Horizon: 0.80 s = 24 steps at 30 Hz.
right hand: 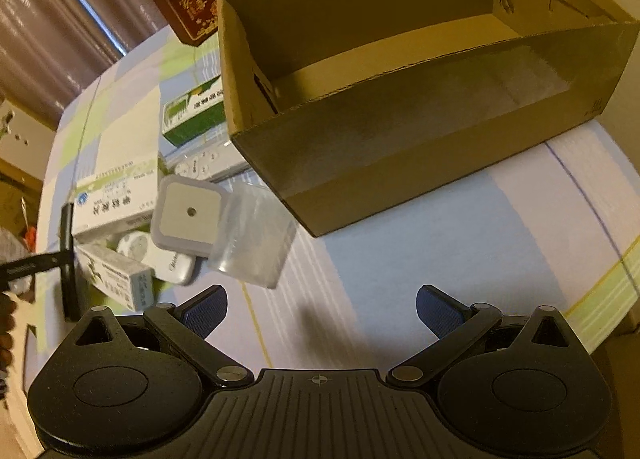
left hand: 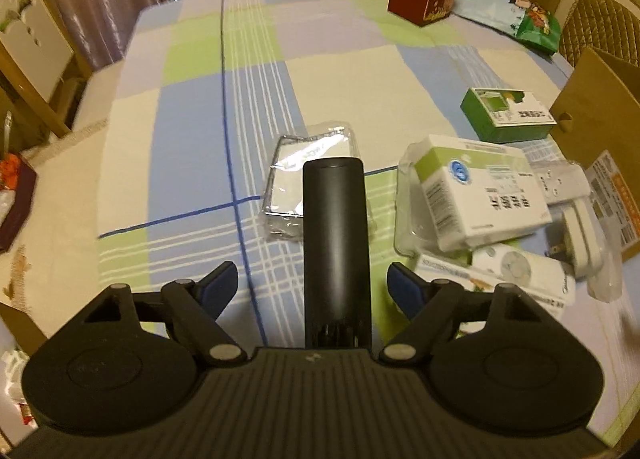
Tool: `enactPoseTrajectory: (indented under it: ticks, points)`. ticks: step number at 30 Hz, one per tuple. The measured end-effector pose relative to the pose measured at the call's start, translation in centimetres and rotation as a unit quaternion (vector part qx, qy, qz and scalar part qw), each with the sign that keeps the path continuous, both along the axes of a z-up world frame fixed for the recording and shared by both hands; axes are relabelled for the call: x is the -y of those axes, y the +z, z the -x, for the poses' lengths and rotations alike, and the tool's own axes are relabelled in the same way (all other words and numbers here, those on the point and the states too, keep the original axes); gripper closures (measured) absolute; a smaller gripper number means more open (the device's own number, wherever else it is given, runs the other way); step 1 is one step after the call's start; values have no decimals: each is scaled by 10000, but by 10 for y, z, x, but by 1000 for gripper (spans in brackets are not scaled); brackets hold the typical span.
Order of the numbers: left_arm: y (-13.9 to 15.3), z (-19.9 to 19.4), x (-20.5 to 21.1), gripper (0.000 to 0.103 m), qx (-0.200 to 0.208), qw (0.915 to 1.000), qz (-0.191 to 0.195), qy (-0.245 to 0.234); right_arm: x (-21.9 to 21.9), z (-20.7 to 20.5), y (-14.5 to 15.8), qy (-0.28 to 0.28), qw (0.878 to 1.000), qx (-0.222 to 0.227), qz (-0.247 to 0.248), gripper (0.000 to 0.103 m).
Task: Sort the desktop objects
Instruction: 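Grasp the black remote with the left tool while the right tool grasps the clear plastic cup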
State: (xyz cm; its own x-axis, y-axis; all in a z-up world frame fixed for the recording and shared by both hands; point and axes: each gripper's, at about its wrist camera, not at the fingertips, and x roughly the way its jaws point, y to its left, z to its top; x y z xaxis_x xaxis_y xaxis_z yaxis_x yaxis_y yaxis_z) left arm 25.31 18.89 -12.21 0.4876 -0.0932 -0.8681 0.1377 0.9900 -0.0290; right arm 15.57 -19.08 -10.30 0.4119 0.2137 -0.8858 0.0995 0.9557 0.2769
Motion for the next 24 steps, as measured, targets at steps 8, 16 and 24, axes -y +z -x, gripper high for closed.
enactPoseTrajectory:
  ticks: [8,16,24]
  points:
    - [-24,-23,-8,63,-294,9986,361,-242,-25,-7,-8,65,9988,110,-478,0]
    - [-25,-17,-11,69,-393,9977,437,-340,-50,-21,-34,-65,9994,115,-316,33]
    - [-24,-10,-14,69,-475,9967,494,-425,-55,-28,-42,-237,9989,366,-156,47]
